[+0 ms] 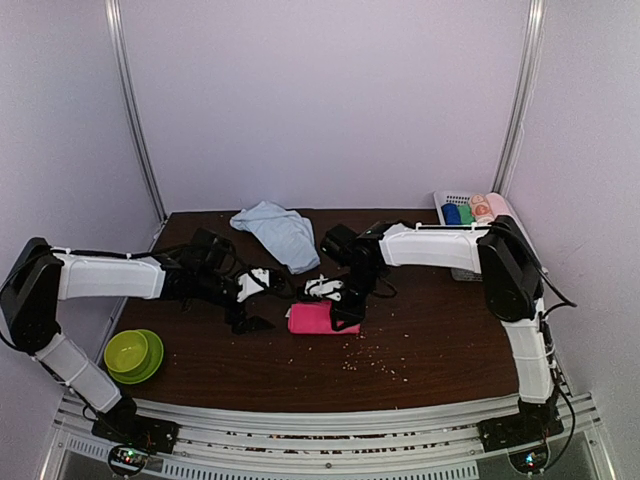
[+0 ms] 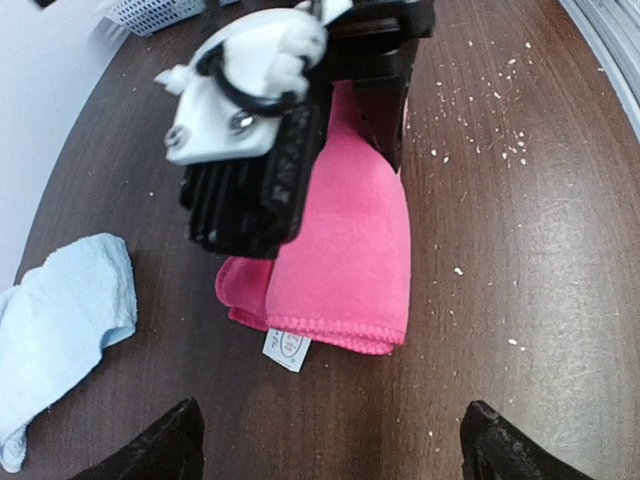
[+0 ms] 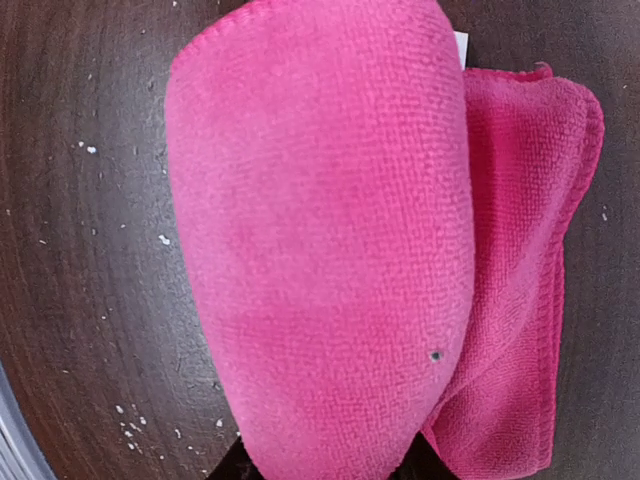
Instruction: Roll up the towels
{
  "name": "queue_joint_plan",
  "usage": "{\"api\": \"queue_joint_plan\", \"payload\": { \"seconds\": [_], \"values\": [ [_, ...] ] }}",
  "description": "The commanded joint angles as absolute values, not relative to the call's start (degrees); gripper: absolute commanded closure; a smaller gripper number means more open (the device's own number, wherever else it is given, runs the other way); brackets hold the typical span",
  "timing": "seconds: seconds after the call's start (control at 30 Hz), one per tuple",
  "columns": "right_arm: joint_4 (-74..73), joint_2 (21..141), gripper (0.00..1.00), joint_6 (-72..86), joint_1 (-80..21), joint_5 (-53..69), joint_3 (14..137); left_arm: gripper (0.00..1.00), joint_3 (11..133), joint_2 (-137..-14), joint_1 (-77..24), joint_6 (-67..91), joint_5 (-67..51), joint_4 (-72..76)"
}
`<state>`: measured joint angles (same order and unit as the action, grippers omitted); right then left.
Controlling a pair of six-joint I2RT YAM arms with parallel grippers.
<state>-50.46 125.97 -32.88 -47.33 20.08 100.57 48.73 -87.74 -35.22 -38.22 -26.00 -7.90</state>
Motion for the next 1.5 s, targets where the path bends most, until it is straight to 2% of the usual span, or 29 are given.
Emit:
{"api": "queue_joint_plan", "payload": {
  "seconds": [0.0, 0.23, 0.47, 0.8, 0.9, 0.97, 1.17, 1.27, 1.37, 1.47],
  "values": [
    [-64.2, 132.7, 0.66, -31.7, -45.8, 27.2, 106.9, 0.10, 45.4, -87.2, -39.3, -43.2, -19.4, 2.9],
    [-66.5, 135.6, 0.65, -30.8, -44.5, 27.8, 110.5, 0.15, 45.0, -91.0, -46.8, -48.5, -8.9, 8.8],
    [-66.4, 135.7, 0.67, -31.0, -44.0, 28.2, 110.3, 0.24, 49.7, -98.2, -49.1, -50.4, -4.1, 7.6],
    [-66.2, 135.9, 0.69, -31.6, -43.4, 28.8, 109.9, 0.21, 50.3, -102.7, -51.6, -52.4, 3.9, 12.2],
    [-66.3, 136.3, 0.69, -31.7, -43.3, 29.2, 110.0, 0.24, 50.3, -104.5, -52.5, -53.4, 5.6, 13.1],
    [-66.3, 136.4, 0.70, -31.8, -43.2, 29.3, 109.9, 0.33, 50.6, -105.5, -52.9, -54.0, 6.5, 12.9],
    [-66.4, 136.3, 0.70, -31.9, -42.6, 29.1, 109.8, 0.70, 52.7, -107.9, -53.3, -54.6, 7.9, 9.2],
    [-66.2, 135.8, 0.70, -31.5, -42.1, 28.4, 109.6, 0.83, 54.2, -108.6, -53.3, -53.7, 7.3, 4.8],
    [-62.5, 132.3, 0.58, -28.6, -40.5, 26.7, 106.8, 0.92, 57.7, -109.3, -53.3, -50.7, 5.7, -2.0],
    [-54.2, 125.0, 0.32, -23.4, -38.4, 24.0, 99.5, 0.99, 61.8, -110.0, -53.4, -45.9, 3.7, -9.6]
  ]
}}
